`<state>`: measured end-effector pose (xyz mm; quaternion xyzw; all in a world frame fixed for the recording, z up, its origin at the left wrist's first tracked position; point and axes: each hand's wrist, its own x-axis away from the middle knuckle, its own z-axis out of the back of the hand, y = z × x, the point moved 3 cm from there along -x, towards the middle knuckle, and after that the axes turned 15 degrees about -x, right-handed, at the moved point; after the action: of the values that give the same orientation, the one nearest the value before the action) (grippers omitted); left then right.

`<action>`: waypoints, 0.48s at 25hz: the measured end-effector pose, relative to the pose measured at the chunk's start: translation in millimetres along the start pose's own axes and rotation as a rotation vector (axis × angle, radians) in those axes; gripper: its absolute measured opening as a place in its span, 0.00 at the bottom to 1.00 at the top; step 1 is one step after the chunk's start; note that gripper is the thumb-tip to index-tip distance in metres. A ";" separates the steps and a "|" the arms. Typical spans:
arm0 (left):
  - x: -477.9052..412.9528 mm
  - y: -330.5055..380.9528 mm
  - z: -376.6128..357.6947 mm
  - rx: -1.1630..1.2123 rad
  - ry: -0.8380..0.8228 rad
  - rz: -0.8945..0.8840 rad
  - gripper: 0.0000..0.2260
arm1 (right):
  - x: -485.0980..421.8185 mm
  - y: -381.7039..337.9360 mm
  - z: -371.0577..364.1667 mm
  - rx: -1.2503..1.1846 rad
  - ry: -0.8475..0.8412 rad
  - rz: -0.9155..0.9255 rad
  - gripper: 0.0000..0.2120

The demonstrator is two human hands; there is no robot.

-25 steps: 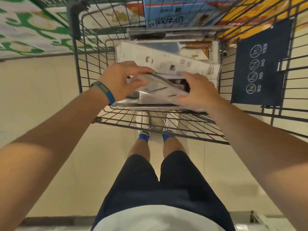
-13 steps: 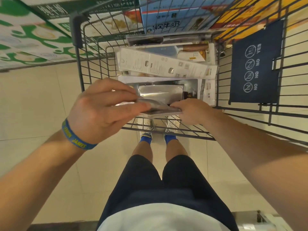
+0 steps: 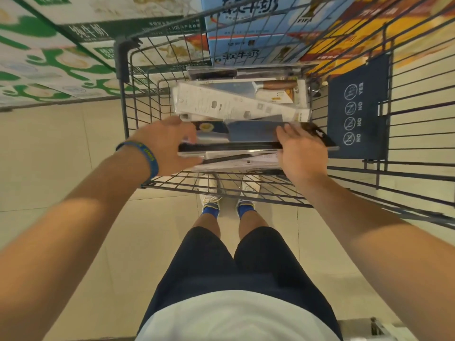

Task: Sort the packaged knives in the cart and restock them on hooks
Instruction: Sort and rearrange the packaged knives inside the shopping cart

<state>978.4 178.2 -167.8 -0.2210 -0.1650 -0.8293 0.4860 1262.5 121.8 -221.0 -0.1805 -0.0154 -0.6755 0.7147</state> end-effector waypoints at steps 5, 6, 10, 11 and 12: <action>-33.7 42.2 -78.4 -0.036 -0.510 0.016 0.17 | -11.0 -21.6 -62.6 -0.188 -0.711 -0.060 0.31; -40.4 50.8 -90.0 -0.034 -0.490 0.020 0.18 | -11.1 -19.7 -71.3 -0.196 -0.815 -0.075 0.35; -60.8 50.7 -130.1 0.088 -0.522 0.122 0.27 | -18.1 -4.6 -82.6 -0.227 -0.655 -0.157 0.39; -64.0 46.8 -139.8 0.075 -0.561 0.136 0.30 | -19.7 0.9 -84.1 -0.227 -0.626 -0.215 0.42; -67.6 41.4 -147.5 0.050 -0.555 0.154 0.30 | -21.2 6.8 -85.7 -0.226 -0.608 -0.280 0.45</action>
<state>1013.5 136.1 -325.9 -0.4394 -0.2949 -0.6933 0.4892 1248.2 118.4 -308.4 -0.4472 -0.1773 -0.6800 0.5533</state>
